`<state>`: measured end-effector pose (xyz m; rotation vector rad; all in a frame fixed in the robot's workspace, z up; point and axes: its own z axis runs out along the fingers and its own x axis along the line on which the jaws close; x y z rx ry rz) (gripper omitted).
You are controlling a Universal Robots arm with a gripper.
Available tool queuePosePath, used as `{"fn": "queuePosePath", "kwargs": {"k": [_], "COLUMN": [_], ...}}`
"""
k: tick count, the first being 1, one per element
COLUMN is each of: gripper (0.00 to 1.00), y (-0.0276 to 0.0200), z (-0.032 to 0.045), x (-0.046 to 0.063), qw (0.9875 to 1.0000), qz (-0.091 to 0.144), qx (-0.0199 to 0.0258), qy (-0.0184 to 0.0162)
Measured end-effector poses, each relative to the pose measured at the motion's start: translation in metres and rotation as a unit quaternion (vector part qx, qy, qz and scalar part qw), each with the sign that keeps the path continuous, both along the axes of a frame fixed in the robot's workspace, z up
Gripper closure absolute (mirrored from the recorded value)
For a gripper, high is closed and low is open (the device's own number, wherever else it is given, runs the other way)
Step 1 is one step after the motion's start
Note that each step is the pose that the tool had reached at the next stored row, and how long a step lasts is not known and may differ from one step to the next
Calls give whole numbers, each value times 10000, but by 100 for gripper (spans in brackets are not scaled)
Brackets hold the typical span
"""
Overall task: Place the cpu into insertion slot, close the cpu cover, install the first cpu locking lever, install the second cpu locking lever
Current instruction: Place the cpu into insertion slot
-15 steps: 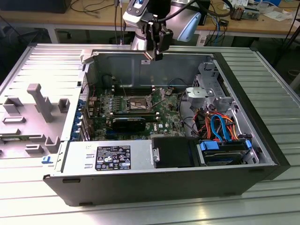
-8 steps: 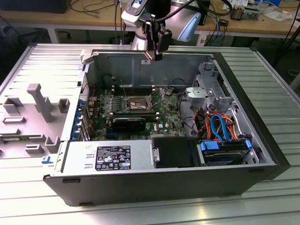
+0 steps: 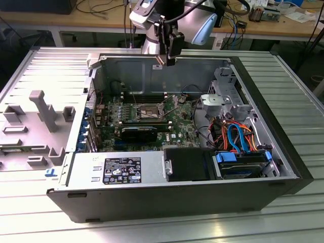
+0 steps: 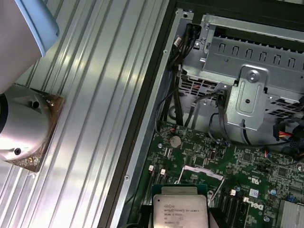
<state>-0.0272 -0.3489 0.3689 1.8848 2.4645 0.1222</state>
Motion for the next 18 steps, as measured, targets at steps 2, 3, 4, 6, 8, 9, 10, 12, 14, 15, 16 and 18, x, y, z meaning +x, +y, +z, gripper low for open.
{"fn": "queuePosePath", "kwargs": {"k": [2, 3, 4, 6, 8, 9, 10, 12, 14, 15, 16, 18], "gripper": [45, 45, 45, 45, 45, 45, 45, 45, 45, 45, 45, 45], "y": [0, 0, 0, 0, 0, 0, 0, 0, 0, 0, 0, 0], "z": [0, 0, -1, -1, -1, -1, -1, -1, -1, 0, -1, -1], "x": [0, 0, 0, 0, 0, 0, 0, 0, 0, -1, 0, 0], "qw": [10000, 10000, 10000, 9999, 9999, 9999, 9999, 9999, 9999, 9999, 9999, 9999], "qz": [-56, -70, -92, -101, -105, -105, -105, -105, -105, -106, -106, -106], "qx": [0, 0, 0, 0, 0, 0, 0, 0, 0, 0, 0, 0], "qy": [0, 0, 0, 0, 0, 0, 0, 0, 0, 0, 0, 0]}}
